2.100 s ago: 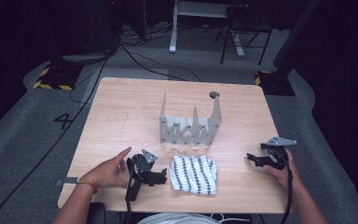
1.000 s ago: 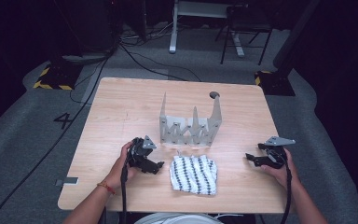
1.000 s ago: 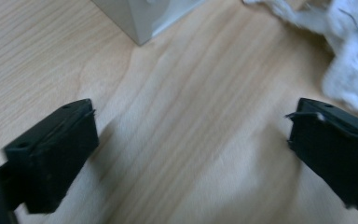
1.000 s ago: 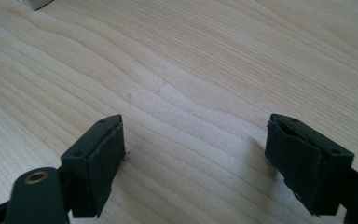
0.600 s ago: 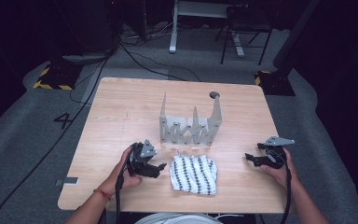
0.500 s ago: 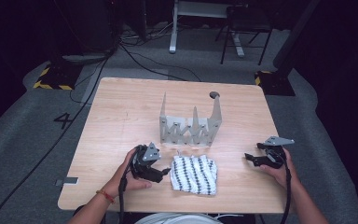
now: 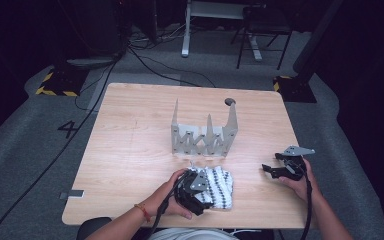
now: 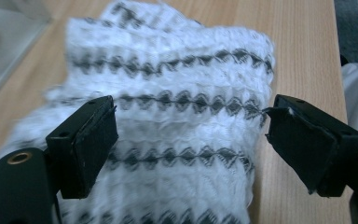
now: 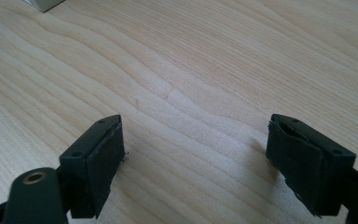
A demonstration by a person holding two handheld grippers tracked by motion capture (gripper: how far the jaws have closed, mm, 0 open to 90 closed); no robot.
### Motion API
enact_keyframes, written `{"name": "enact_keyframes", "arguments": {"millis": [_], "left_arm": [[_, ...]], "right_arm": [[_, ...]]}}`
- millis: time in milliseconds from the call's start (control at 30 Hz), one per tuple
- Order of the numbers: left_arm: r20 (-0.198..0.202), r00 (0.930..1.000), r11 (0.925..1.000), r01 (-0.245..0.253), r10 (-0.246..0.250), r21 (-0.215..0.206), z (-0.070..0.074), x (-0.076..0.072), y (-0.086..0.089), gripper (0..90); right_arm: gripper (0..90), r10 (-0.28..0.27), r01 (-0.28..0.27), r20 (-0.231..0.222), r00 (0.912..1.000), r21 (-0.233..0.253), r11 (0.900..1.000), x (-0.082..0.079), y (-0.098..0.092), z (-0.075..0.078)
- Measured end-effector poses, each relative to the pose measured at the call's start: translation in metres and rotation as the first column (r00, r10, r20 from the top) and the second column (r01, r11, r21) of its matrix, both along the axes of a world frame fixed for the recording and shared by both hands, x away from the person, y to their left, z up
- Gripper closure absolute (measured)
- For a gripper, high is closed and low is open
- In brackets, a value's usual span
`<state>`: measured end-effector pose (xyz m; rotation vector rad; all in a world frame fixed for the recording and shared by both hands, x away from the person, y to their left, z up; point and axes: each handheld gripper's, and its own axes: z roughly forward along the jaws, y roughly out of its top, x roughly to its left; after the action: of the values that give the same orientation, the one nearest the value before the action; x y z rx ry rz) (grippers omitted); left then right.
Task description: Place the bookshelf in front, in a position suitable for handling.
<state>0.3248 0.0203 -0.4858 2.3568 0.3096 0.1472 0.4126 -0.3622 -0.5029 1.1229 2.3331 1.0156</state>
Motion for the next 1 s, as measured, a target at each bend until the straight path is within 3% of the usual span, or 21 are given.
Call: {"name": "enact_keyframes", "arguments": {"millis": [33, 133, 333, 433, 500, 533, 567, 633, 700, 733, 767, 800, 833, 900, 933, 967, 1000], "left_arm": [[0.018, 0.9998, 0.9994, 0.007, -0.007, 0.035, -0.007, -0.001, -0.003, 16.2], [0.021, 0.9998, 0.9985, 0.002, -0.003, 0.055, -0.012, -0.002, -0.004, 15.1], [-0.009, 0.9997, 0.9997, -0.021, 0.021, 0.011, -0.015, 0.005, 0.003, 19.1], [-0.001, 0.9992, 0.9991, -0.040, 0.040, -0.010, -0.014, 0.011, 0.010, 35.6], [0.011, 0.9978, 0.9978, -0.066, 0.066, -0.007, -0.012, 0.014, 0.016, 64.0], [0.025, 0.9969, 0.9972, -0.075, 0.075, 0.001, -0.012, 0.016, 0.020, 64.0], [0.002, 0.9977, 0.9977, -0.067, 0.067, -0.010, -0.011, 0.020, 0.026, 72.0], [-0.002, 0.9980, 0.9980, -0.063, 0.063, -0.005, -0.011, 0.022, 0.029, 74.8], [-0.008, 0.9971, 0.9971, -0.076, 0.076, -0.003, -0.009, 0.023, 0.033, 76.1], [-0.012, 0.9965, 0.9965, -0.083, 0.083, -0.007, -0.009, 0.025, 0.035, 76.1], [-0.018, 0.9960, 0.9961, -0.087, 0.087, -0.006, -0.009, 0.026, 0.036, 76.8], [-0.017, 0.9950, 0.9951, -0.099, 0.099, -0.008, -0.009, 0.027, 0.038, 78.3], [-0.025, 0.9947, 0.9949, -0.100, 0.100, -0.007, -0.009, 0.028, 0.039, 78.3], [-0.037, 0.9958, 0.9965, -0.083, 0.083, -0.006, -0.008, 0.030, 0.041, 78.7], [-0.049, 0.9954, 0.9966, -0.082, 0.082, -0.005, -0.008, 0.031, 0.042, 78.7], [-0.060, 0.9952, 0.9970, -0.077, 0.076, -0.007, -0.008, 0.032, 0.044, 78.7], [-0.075, 0.9937, 0.9965, -0.083, 0.083, 0.001, -0.007, 0.032, 0.045, 78.7]], "right_arm": [[19.4, 0.002, -0.002, 0.000, 1.0000, -0.001, 1.000, 0.000, 0.000, 0.000], [19.3, 0.005, -0.005, -0.001, 1.0000, -0.001, 1.000, 0.000, 0.001, 0.000], [19.2, 0.013, -0.013, 0.001, 0.9999, -0.001, 1.000, 0.001, 0.003, 0.000], [19.2, 0.019, -0.019, 0.003, 0.9998, -0.002, 1.000, 0.001, 0.004, 0.000], [19.2, 0.019, -0.019, 0.003, 0.9998, -0.002, 1.000, 0.001, 0.004, 0.000], [19.2, 0.020, -0.020, 0.003, 0.9998, -0.001, 1.000, 0.001, 0.004, 0.000], [19.3, 0.025, -0.025, -0.002, 0.9997, -0.003, 1.000, 0.001, 0.005, 0.000], [22.0, 0.027, -0.027, -0.018, 0.9995, -0.014, 1.000, 0.001, 0.006, 0.002], [38.6, 0.063, -0.063, -0.039, 0.9973, -0.021, 0.998, 0.001, 0.010, 0.007], [38.6, 0.063, -0.063, -0.039, 0.9973, -0.021, 0.998, 0.001, 0.010, 0.007], [37.5, 0.099, -0.099, -0.039, 0.9944, 0.000, 0.995, 0.000, 0.012, 0.009], [40.9, 0.146, -0.144, -0.019, 0.9892, 0.062, 0.988, -0.003, 0.017, 0.015], [40.9, 0.146, -0.144, -0.019, 0.9892, 0.062, 0.988, -0.003, 0.017, 0.015], [44.2, 0.188, -0.189, 0.023, 0.9818, 0.059, 0.980, -0.007, 0.027, 0.026], [45.6, 0.230, -0.236, 0.093, 0.9687, 0.048, 0.971, -0.013, 0.042, 0.045], [45.6, 0.230, -0.236, 0.093, 0.9687, 0.048, 0.971, -0.013, 0.042, 0.045], [47.5, 0.258, -0.268, 0.145, 0.9553, 0.054, 0.962, -0.017, 0.055, 0.062]]}}
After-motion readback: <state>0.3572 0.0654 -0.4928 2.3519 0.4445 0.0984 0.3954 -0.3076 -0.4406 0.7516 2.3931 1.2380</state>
